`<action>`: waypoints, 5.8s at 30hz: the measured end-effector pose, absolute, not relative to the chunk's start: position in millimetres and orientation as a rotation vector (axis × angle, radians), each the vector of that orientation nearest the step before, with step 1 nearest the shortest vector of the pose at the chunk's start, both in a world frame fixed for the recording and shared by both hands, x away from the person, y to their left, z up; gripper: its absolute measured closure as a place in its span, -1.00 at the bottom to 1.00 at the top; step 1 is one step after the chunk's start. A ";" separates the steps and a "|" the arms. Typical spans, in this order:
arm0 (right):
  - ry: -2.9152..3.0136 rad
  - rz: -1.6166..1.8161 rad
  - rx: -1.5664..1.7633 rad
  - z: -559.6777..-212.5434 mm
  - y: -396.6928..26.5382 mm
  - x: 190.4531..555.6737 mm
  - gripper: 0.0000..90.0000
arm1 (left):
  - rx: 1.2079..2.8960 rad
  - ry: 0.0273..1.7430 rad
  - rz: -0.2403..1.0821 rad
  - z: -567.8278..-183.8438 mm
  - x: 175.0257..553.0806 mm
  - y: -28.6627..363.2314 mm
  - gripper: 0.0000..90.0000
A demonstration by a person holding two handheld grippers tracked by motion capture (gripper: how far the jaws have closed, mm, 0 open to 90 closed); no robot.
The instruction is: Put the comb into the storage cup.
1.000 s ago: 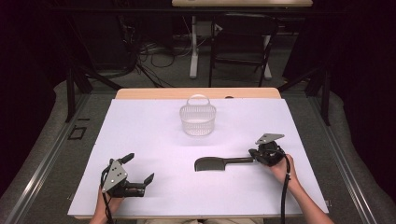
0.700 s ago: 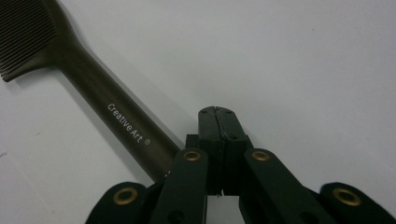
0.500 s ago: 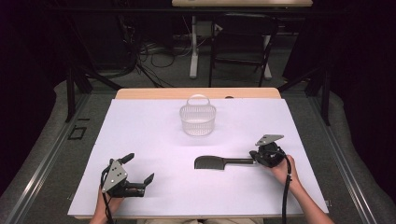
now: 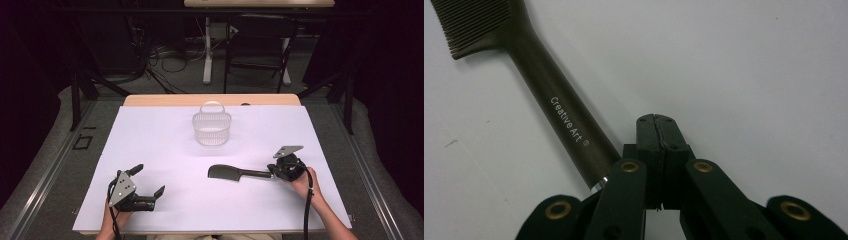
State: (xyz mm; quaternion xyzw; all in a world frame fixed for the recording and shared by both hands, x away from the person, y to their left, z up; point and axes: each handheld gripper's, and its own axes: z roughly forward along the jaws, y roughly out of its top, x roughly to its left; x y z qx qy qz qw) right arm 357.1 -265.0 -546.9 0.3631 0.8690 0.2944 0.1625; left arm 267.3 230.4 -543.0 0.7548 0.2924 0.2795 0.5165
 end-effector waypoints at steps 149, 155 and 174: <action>2.645 0.781 0.864 -510.5 -204.0 341.2 -1.00 | 1.830 0.695 0.674 -542.4 266.1 229.4 -0.97; 2.662 0.763 0.859 -511.6 -201.6 343.2 -1.00 | 1.830 0.697 0.672 -542.6 266.4 228.7 -0.98; 2.738 0.664 0.859 -515.7 -187.8 349.5 -0.96 | 1.831 0.696 0.667 -542.8 266.8 228.3 -0.99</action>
